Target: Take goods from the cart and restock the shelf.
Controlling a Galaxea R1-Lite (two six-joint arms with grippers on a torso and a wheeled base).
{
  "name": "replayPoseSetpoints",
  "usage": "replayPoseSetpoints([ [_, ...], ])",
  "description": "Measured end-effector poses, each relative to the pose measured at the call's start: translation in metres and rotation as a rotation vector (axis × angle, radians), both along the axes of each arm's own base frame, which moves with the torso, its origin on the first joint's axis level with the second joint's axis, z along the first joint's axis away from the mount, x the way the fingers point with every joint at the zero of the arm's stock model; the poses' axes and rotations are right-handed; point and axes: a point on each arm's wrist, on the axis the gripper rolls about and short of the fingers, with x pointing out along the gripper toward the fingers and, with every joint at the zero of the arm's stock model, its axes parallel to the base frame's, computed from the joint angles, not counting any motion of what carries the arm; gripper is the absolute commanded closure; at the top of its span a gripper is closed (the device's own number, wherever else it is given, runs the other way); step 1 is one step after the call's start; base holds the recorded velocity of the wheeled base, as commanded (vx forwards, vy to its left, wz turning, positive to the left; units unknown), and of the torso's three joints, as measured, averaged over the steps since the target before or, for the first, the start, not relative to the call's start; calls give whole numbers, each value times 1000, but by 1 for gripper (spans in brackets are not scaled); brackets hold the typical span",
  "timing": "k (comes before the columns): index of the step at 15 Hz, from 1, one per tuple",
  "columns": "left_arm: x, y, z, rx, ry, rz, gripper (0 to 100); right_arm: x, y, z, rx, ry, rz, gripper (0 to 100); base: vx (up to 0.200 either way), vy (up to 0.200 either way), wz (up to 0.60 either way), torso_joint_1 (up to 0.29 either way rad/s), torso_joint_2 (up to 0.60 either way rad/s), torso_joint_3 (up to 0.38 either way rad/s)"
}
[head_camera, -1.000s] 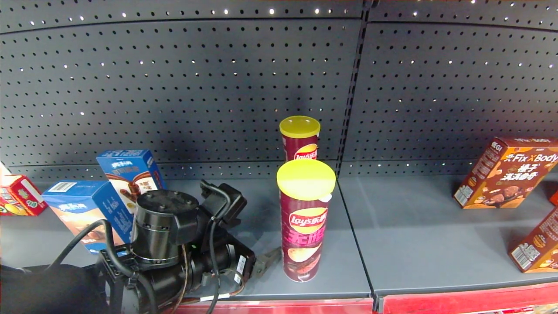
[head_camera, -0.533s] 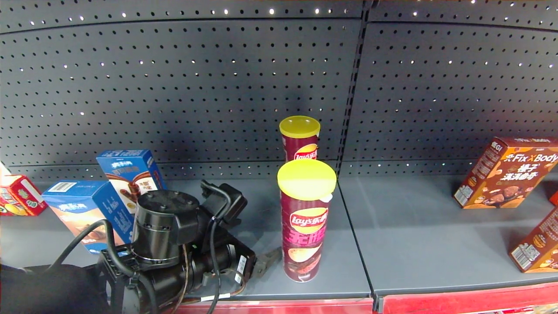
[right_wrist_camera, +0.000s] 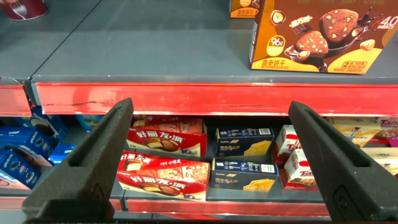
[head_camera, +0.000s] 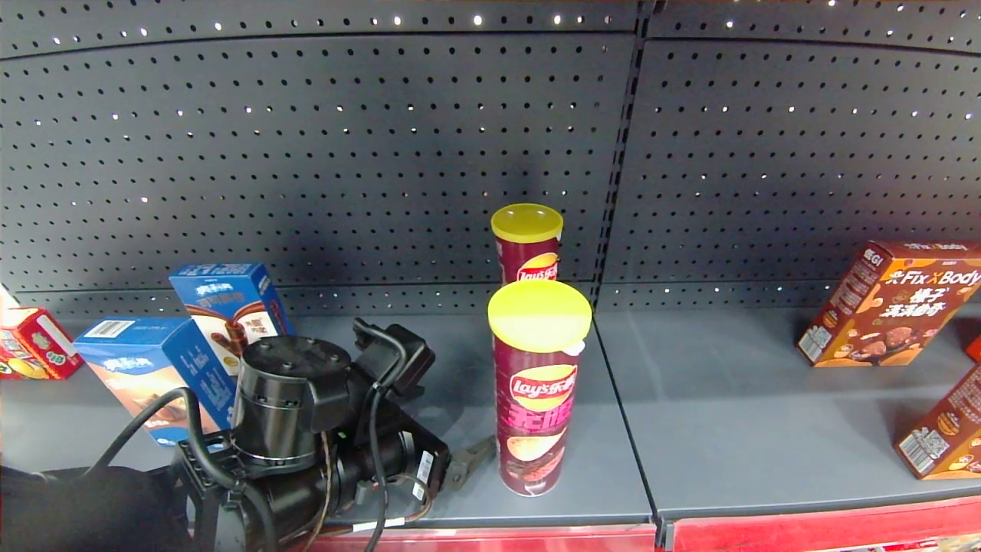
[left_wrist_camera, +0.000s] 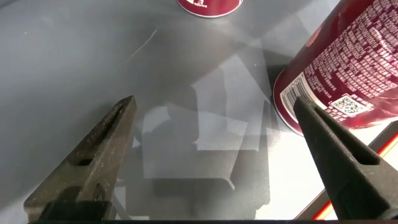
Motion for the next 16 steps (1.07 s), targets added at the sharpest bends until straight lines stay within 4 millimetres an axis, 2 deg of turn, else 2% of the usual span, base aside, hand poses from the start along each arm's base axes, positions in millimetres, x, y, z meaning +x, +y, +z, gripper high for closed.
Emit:
replayPoseSetpoints([
  [5,0,2,-1,2,4,6,0,0,0,0,0,0,0,0,0,0,0,0,0,0],
  [9,4,8,7,-7,-24,41,0,0,0,0,0,0,0,0,0,0,0,0,0,0],
  [13,8,19,31,-61,-100,81,0,0,0,0,0,0,0,0,0,0,0,0,0,0],
  [16,3,26,52,-108,-162,94,0,0,0,0,0,0,0,0,0,0,0,0,0,0],
])
